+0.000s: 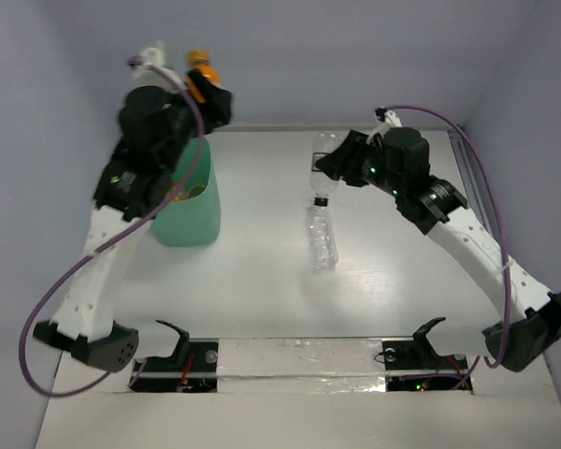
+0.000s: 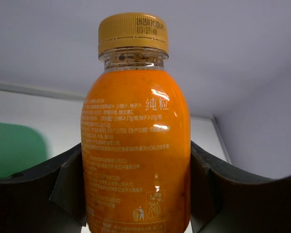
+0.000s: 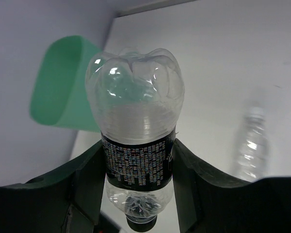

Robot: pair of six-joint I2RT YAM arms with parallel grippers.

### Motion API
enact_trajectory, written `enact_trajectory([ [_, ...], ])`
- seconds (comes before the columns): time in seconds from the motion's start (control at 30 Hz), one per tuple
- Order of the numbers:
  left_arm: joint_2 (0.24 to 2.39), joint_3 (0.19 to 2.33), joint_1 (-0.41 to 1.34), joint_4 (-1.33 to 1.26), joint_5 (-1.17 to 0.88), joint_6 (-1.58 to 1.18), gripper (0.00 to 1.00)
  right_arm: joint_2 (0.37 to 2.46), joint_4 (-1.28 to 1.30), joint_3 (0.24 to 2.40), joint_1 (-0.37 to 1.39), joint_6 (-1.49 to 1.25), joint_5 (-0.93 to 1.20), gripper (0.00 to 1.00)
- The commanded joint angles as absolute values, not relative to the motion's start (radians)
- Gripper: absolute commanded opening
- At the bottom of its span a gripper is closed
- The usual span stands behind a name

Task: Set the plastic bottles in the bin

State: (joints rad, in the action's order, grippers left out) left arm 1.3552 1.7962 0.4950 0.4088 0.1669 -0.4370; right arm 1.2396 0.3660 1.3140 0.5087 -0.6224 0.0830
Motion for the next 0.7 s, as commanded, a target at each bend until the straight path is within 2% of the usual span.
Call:
enact_trajectory([
  [0.0, 1.283, 1.764, 0.3, 0.517, 0.171, -0.39, 0.37, 1.336, 0.298, 1.471, 0.603, -0.69, 0.118, 0.45],
  [0.1, 1.221, 1.654, 0.206, 0.502, 0.181, -0.359, 0.37, 1.443, 0.253, 1.615, 0.676, -0.751, 0.137, 0.45],
  [0.17, 1.189, 1.576, 0.163, 0.489, 0.167, -0.353, 0.48, 1.546, 0.239, 1.75, 0.725, -0.772, 0.133, 0.45],
  [0.2, 1.184, 1.556, 0.15, 0.479, 0.166, -0.351, 0.57, 1.589, 0.244, 1.805, 0.739, -0.788, 0.129, 0.46],
  [0.23, 1.186, 1.54, 0.121, 0.477, 0.164, -0.351, 0.8, 1.635, 0.261, 1.925, 0.755, -0.798, 0.123, 0.46],
  [0.27, 1.189, 1.534, 0.108, 0.479, 0.157, -0.35, 0.92, 1.681, 0.271, 1.989, 0.781, -0.807, 0.12, 0.46],
  [0.3, 1.193, 1.536, 0.097, 0.491, 0.143, -0.351, 0.98, 1.774, 0.281, 2.05, 0.793, -0.827, 0.114, 0.47],
  [0.37, 1.192, 1.549, 0.075, 0.491, 0.124, -0.356, 0.99, 1.865, 0.291, 2.217, 0.817, -0.857, 0.112, 0.47],
  [0.53, 1.151, 1.664, 0.075, 0.499, 0.103, -0.373, 0.99, 2.1, 0.259, 2.428, 0.861, -0.992, 0.089, 0.51],
  [0.57, 1.143, 1.675, 0.075, 0.497, 0.104, -0.373, 0.99, 2.121, 0.241, 2.44, 0.861, -1.012, 0.086, 0.55],
  [0.6, 1.135, 1.693, 0.075, 0.491, 0.124, -0.371, 0.99, 2.14, 0.226, 2.465, 0.871, -1.043, 0.087, 0.68],
  [0.67, 1.112, 1.704, 0.075, 0.497, 0.155, -0.362, 0.99, 2.199, 0.216, 2.509, 0.871, -1.057, 0.098, 0.82],
])
